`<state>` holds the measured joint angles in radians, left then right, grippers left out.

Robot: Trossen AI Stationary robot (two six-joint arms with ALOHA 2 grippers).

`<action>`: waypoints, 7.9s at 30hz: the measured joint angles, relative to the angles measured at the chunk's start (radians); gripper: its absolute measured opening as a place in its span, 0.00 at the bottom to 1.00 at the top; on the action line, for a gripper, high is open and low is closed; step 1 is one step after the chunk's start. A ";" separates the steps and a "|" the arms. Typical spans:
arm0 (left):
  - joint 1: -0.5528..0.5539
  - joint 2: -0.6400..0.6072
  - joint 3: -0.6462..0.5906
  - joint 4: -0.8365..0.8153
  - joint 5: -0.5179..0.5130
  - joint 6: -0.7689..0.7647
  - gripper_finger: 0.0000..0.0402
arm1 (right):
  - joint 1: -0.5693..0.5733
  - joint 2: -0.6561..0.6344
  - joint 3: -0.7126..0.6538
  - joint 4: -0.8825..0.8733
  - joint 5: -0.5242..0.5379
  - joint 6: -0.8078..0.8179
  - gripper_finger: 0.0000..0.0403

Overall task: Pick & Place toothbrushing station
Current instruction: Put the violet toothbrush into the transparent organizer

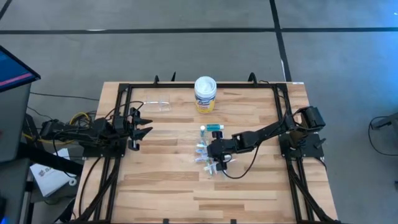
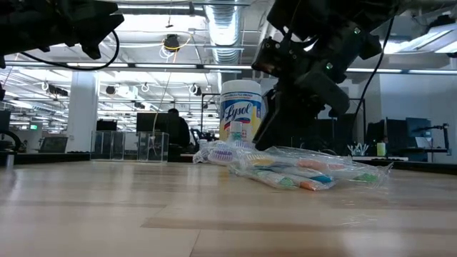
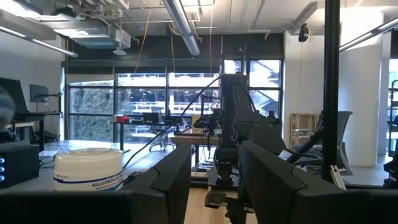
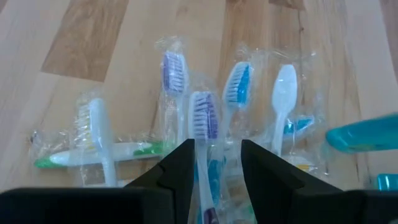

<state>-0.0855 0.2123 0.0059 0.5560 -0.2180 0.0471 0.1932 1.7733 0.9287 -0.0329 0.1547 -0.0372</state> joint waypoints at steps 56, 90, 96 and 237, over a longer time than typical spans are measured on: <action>0.000 0.019 0.000 0.029 0.001 -0.004 0.34 | -0.097 -0.056 0.315 0.309 -0.108 -0.180 0.00; 0.000 0.793 0.171 0.578 0.014 0.008 0.34 | -0.164 -0.051 0.316 0.550 -0.260 -0.104 0.00; 0.000 0.856 0.227 0.583 0.049 0.024 0.34 | -0.163 -0.051 0.316 0.550 -0.260 -0.107 0.00; 0.552 0.441 0.219 -0.401 -0.649 -0.094 0.02 | -0.131 -0.049 0.212 0.303 -0.259 -0.022 0.22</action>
<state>0.4660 0.6533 0.2247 0.1555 -0.8673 -0.0472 0.0625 1.7241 1.1404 0.2704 -0.1043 -0.0593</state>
